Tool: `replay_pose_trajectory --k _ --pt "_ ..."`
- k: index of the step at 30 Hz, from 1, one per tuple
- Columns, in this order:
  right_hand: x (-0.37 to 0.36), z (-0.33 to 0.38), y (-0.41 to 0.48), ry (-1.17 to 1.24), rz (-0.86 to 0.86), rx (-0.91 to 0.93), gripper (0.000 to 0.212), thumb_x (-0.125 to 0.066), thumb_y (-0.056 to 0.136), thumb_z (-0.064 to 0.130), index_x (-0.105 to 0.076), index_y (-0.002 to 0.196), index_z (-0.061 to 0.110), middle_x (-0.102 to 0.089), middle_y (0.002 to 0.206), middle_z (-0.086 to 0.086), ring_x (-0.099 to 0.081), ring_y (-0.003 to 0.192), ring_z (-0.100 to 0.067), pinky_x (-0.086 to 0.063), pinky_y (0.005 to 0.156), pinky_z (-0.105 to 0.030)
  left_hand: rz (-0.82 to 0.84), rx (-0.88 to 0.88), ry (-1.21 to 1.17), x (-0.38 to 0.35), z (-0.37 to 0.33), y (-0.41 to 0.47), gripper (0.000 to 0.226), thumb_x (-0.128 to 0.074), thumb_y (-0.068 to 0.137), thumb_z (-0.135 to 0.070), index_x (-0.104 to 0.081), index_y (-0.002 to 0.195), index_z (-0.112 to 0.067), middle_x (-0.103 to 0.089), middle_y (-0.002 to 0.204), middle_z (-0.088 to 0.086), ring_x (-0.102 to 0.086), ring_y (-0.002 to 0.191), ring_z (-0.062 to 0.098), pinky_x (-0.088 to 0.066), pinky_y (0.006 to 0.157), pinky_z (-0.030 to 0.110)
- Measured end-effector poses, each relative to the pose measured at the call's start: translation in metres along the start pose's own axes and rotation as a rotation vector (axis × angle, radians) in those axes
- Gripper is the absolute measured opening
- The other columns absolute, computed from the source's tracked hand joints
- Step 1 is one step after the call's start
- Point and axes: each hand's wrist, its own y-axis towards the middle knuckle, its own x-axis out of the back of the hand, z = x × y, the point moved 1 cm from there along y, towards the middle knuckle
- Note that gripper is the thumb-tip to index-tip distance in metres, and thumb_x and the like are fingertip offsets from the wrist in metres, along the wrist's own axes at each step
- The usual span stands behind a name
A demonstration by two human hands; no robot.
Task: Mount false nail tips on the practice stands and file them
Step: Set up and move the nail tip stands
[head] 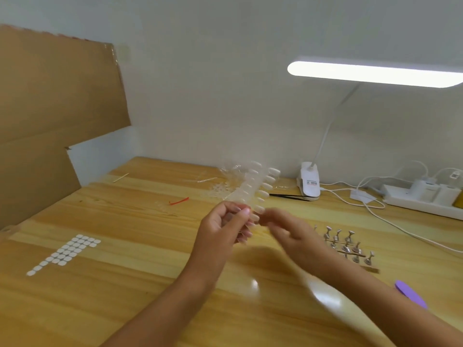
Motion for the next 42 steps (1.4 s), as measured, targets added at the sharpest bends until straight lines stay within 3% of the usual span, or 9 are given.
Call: replay_pose_trajectory --k 3,7,11,19,24,30,37,39,42 --pt "0.034 0.003 -0.024 0.524 -0.082 -0.178 0.026 -0.054 0.095 0.029 -0.065 0.118 0.021 -0.073 0.103 -0.002 -0.068 0.100 -0.018 -0.056 0.081 -0.027 0.101 0.048 0.048 -0.009 0.005 -0.005 0.002 -0.066 0.091 -0.011 -0.067 0.090 -0.011 -0.071 0.069 0.000 -0.064 0.061 0.007 -0.049 0.057 0.016" --pt "0.052 0.005 -0.035 0.611 -0.018 -0.243 0.037 -0.072 0.078 0.038 -0.070 0.109 0.018 -0.071 0.093 0.000 -0.066 0.084 -0.014 -0.055 0.072 -0.024 0.234 0.125 0.136 -0.021 0.011 -0.014 0.006 -0.069 0.089 -0.010 -0.068 0.084 -0.012 -0.074 0.071 0.003 -0.069 0.065 0.009 -0.049 0.059 0.015" --pt "0.039 0.010 -0.038 0.293 -0.116 -0.027 0.023 -0.075 0.080 0.005 -0.057 0.091 0.015 -0.062 0.082 0.007 -0.061 0.075 -0.008 -0.049 0.064 -0.019 0.309 0.226 0.173 -0.025 0.010 -0.020 0.010 -0.068 0.091 -0.015 -0.071 0.082 -0.012 -0.077 0.077 0.005 -0.071 0.066 0.010 -0.051 0.059 0.016" --pt "0.027 0.003 -0.061 -0.514 -0.276 0.654 0.014 -0.059 0.090 0.016 -0.051 0.102 0.014 -0.070 0.094 -0.004 -0.061 0.091 -0.013 -0.052 0.077 -0.024 0.369 0.387 0.109 -0.033 0.005 -0.028 0.018 -0.071 0.087 -0.027 -0.079 0.074 -0.017 -0.077 0.081 0.009 -0.071 0.067 0.011 -0.051 0.057 0.015" --pt "0.029 -0.006 -0.071 -0.528 -0.196 0.715 0.017 -0.060 0.090 0.013 -0.052 0.104 0.013 -0.069 0.096 -0.009 -0.063 0.088 -0.020 -0.053 0.077 -0.031 0.418 0.433 0.110 -0.034 0.007 -0.030 0.021 -0.066 0.090 -0.022 -0.079 0.074 -0.020 -0.073 0.072 0.006 -0.058 0.052 0.006 -0.045 0.051 0.014" --pt "0.023 0.007 -0.076 0.058 -0.295 0.309 0.018 -0.063 0.092 0.035 -0.061 0.096 0.018 -0.065 0.086 0.006 -0.064 0.079 -0.016 -0.053 0.070 -0.032 0.482 -0.183 0.517 -0.027 0.008 -0.032 0.010 -0.069 0.090 -0.023 -0.076 0.083 -0.022 -0.073 0.074 -0.014 -0.069 0.068 0.002 -0.051 0.063 0.015" --pt "0.046 0.005 -0.066 1.445 -0.197 -0.523 0.011 -0.080 0.075 0.022 -0.073 0.071 0.013 -0.058 0.069 0.001 -0.054 0.054 -0.008 -0.051 0.052 -0.020 0.399 -1.249 1.086 -0.012 -0.001 -0.022 0.017 -0.064 0.097 -0.018 -0.079 0.096 -0.010 -0.073 0.090 -0.001 -0.068 0.079 0.014 -0.056 0.069 0.025" --pt "0.065 -0.002 -0.070 1.389 -0.270 -0.496 0.011 -0.081 0.071 0.019 -0.073 0.069 0.012 -0.059 0.066 0.001 -0.055 0.053 -0.008 -0.051 0.048 -0.020 0.382 -1.146 1.096 -0.006 -0.002 -0.015 0.020 -0.062 0.097 -0.024 -0.079 0.094 -0.013 -0.072 0.088 -0.005 -0.066 0.078 0.009 -0.054 0.070 0.022" --pt "0.095 -0.017 -0.091 0.840 -0.383 -0.404 0.013 -0.069 0.076 0.028 -0.071 0.073 0.015 -0.067 0.071 -0.004 -0.065 0.060 -0.014 -0.056 0.055 -0.021 0.369 -0.355 0.944 0.004 -0.001 0.002 0.019 -0.064 0.091 -0.038 -0.077 0.083 -0.026 -0.070 0.085 -0.021 -0.064 0.072 -0.006 -0.051 0.067 0.014"
